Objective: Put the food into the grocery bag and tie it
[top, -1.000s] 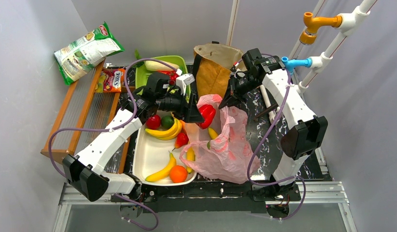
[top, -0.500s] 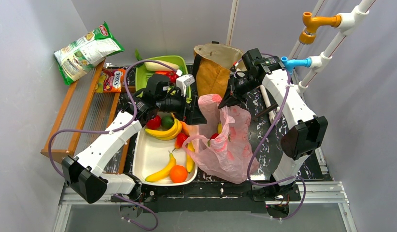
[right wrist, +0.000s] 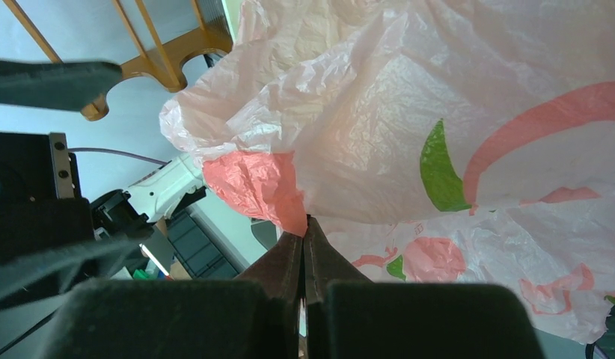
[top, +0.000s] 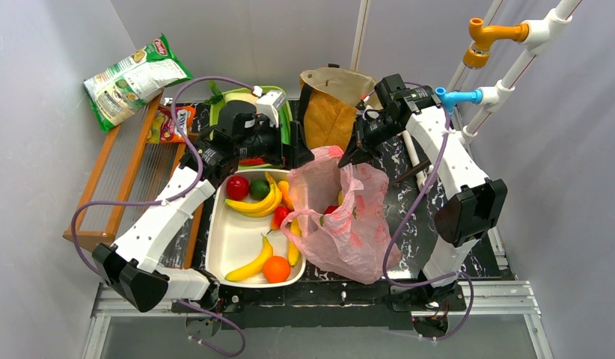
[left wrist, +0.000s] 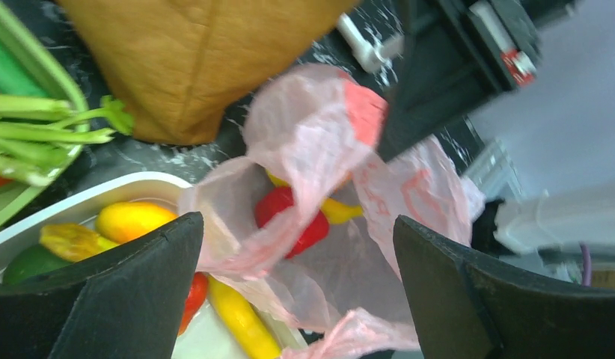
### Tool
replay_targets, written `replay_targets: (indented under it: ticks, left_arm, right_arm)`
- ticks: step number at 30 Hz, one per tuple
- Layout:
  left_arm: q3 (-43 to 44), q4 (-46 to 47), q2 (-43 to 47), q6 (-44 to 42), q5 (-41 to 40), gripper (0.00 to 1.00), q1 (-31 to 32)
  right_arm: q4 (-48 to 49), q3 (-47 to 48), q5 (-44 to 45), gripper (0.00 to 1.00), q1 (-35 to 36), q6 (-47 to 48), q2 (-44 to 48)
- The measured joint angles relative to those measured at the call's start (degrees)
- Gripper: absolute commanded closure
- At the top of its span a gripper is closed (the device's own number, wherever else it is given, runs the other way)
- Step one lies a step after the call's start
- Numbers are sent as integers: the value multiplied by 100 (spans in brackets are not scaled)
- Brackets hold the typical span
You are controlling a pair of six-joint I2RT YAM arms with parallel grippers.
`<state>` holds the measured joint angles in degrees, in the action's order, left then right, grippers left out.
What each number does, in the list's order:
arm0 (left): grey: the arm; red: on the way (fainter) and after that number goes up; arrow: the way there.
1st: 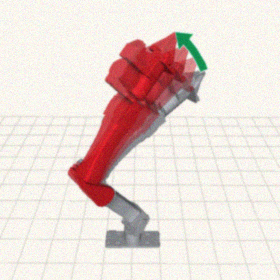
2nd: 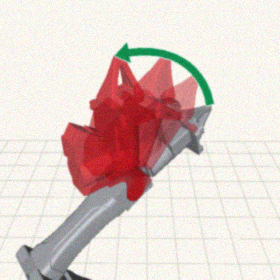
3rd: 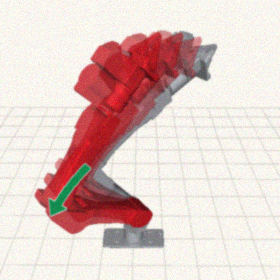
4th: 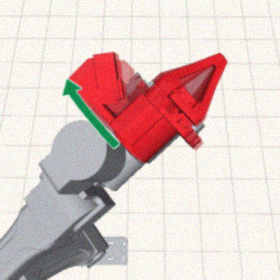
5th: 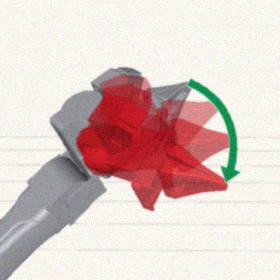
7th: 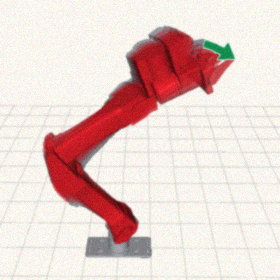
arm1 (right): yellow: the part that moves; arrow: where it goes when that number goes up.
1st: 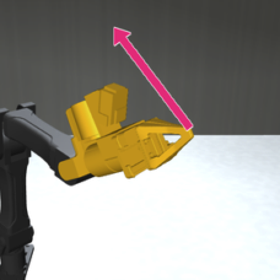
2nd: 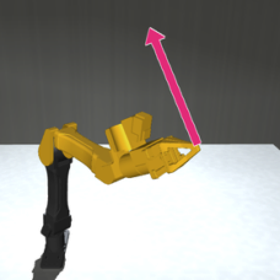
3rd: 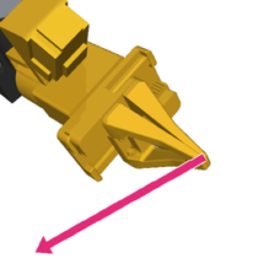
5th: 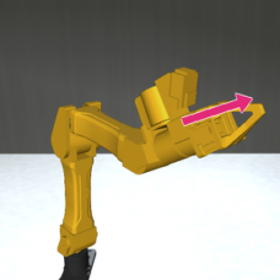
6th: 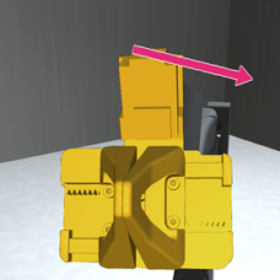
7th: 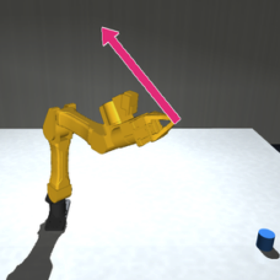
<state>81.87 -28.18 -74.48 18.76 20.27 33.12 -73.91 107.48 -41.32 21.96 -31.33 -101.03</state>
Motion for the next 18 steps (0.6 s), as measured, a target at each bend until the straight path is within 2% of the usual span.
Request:
replay_targets:
  ticks: [5,11,15,18]
  left_arm:
    - [15,92,-131,431,-835,2,-352]
    - [378,33,-911,688,-2214,2,-686]
    - [1189,-313,-1836,892,-3136,2,-754]
    - [2159,-592,-2695,975,-3718,2,-802]
  right_arm:
    - [-17,85,-2,99,0,9,-59]
    - [-105,105,-13,99,2,28,-70]
    - [-120,149,-46,99,2,52,-81]
    - [-125,149,-59,99,0,76,-83]
